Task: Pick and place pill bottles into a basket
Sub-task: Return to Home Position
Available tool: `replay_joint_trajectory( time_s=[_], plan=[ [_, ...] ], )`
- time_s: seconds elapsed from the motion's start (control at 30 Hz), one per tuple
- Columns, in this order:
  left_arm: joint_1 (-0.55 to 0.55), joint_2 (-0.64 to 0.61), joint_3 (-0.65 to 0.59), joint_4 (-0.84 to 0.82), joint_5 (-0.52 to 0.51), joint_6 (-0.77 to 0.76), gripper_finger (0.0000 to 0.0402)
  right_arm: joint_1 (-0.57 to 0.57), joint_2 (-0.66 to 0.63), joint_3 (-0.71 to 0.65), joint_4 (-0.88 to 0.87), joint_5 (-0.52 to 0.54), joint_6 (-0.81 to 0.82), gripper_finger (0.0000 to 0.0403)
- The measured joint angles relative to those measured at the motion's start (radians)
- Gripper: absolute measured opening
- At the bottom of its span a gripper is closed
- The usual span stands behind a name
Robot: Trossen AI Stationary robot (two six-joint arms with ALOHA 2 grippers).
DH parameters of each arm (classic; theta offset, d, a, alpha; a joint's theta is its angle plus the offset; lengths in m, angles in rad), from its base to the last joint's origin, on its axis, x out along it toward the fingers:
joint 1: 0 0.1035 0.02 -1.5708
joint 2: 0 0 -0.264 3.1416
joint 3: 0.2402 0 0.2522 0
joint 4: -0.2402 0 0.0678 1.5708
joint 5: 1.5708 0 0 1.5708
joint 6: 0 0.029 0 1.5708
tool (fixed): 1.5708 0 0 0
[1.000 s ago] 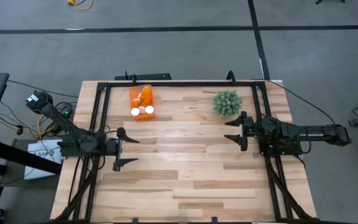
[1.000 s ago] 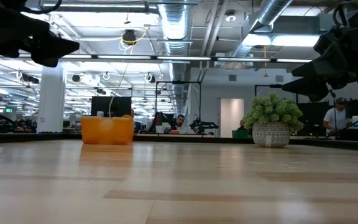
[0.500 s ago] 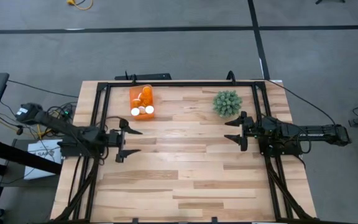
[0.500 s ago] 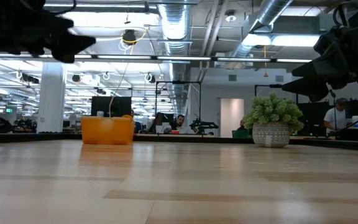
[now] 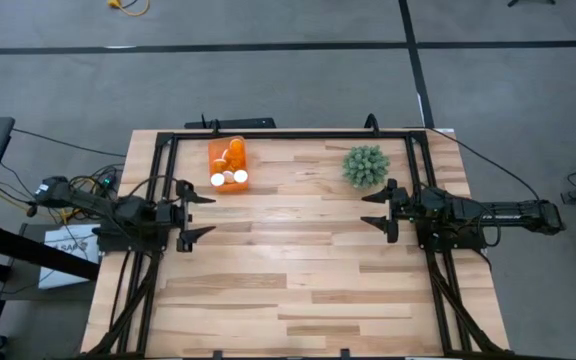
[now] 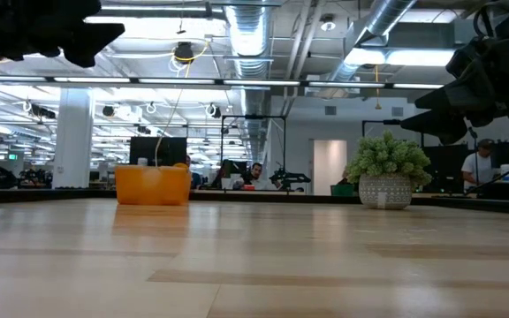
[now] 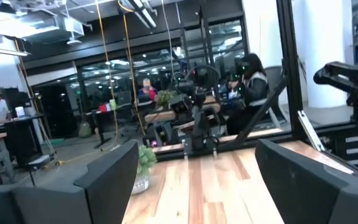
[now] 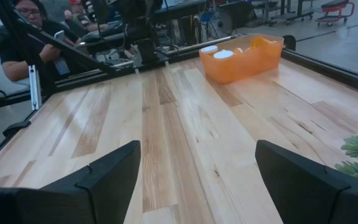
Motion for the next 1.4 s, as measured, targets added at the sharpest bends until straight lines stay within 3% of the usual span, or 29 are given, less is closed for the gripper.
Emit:
replay_joint_trajectory(
  time_s=[0.3, 0.53, 1.4],
  plan=[
    [0.0, -0.195, 0.024, -0.253, 0.006, -0.032, 0.0312, 0.0, 0.0, 0.0, 0.0, 0.0, 0.0, 0.0311],
    [0.0, -0.268, 0.025, -0.339, 0.01, -0.047, 0.0312, 0.0, 0.0, 0.0, 0.0, 0.0, 0.0, 0.0311],
    [0.0, -0.264, -0.014, -0.448, 0.061, -0.126, 0.0313, 0.0, 0.0, 0.0, 0.0, 0.0, 0.0, 0.0311]
  ],
)
